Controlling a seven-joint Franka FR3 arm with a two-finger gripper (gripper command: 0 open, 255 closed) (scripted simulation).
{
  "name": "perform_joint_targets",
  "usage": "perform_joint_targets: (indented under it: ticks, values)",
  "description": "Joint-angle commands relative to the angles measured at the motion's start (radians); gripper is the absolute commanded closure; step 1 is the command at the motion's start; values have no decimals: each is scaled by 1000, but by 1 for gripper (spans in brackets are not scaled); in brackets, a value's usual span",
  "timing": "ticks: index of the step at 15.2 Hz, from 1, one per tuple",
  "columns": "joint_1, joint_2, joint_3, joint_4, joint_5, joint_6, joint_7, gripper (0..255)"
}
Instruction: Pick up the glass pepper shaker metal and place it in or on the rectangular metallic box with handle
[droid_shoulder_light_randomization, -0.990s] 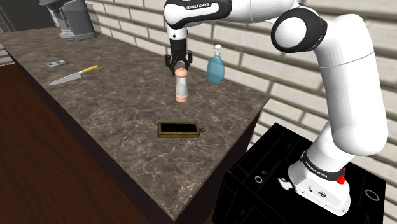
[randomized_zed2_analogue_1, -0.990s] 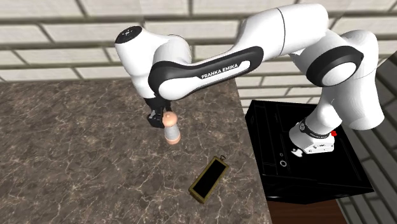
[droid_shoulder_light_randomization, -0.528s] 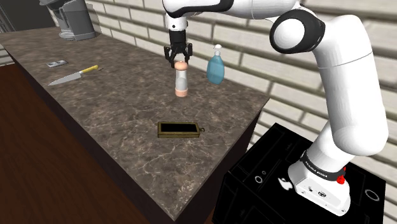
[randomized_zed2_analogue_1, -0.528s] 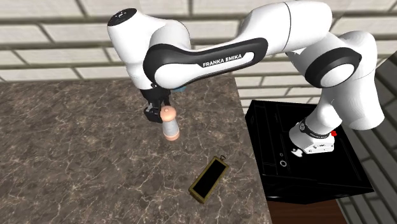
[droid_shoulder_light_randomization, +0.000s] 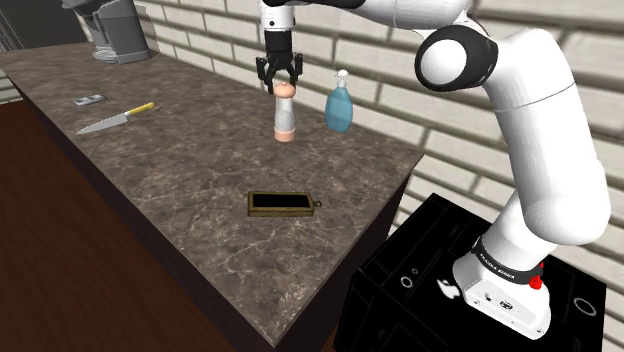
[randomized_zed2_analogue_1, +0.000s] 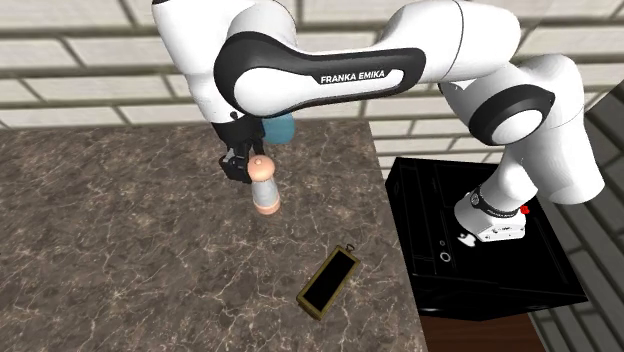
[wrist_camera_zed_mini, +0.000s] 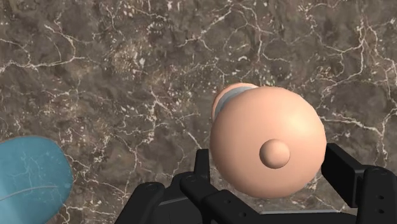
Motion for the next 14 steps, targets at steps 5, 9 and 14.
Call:
perform_joint_targets:
  ticks: [5, 9, 14]
  values:
    - [31, -180, 17, -234, 10, 55, 57, 255]
    - [66, -311, 37, -402, 20, 94, 117, 255]
    - [112, -438, 67, -543, 34, 111, 197, 255]
